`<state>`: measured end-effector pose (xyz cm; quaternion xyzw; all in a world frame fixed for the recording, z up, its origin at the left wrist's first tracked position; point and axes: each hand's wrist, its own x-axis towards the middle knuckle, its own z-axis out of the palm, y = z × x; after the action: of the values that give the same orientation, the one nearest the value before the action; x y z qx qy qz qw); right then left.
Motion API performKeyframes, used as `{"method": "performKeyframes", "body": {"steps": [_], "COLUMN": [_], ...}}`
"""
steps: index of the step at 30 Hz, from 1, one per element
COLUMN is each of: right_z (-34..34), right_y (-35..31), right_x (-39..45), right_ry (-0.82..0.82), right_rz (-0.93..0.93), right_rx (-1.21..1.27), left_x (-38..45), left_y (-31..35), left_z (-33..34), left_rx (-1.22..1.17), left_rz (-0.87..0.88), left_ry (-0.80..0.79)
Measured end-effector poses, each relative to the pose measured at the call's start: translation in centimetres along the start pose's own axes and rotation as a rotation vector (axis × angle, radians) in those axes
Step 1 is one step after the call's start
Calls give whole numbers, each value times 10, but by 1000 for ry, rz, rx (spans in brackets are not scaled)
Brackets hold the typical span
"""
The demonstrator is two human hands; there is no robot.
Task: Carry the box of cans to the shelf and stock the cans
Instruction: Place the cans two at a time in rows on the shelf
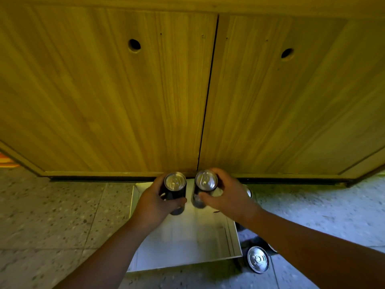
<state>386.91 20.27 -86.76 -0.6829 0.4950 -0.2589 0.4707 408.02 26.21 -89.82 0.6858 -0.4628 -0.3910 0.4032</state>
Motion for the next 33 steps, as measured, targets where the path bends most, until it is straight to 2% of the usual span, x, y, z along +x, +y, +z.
{"method": "performKeyframes", "body": {"steps": [6, 11, 15, 25, 33], "right_z": [-5, -40, -96, -240, -323], "right_y": [-43, -124, -216, -497, -667], "right_x": [-9, -40, -71, -105, -99], "right_ry": [134, 105, 73, 17, 20], "right_rz": [-14, -4, 17, 6, -113], "right_rx": [47, 61, 69, 77, 79], "left_x": [-22, -59, -88, -141, -143], "left_y": [55, 135, 233, 523, 702], "left_z": [-32, -59, -90, -202, -269], "left_rx": [1, -3, -28, -33, -56], "left_rz": [-12, -36, -42, 11, 119], "left_ry": [46, 80, 87, 113, 170]}}
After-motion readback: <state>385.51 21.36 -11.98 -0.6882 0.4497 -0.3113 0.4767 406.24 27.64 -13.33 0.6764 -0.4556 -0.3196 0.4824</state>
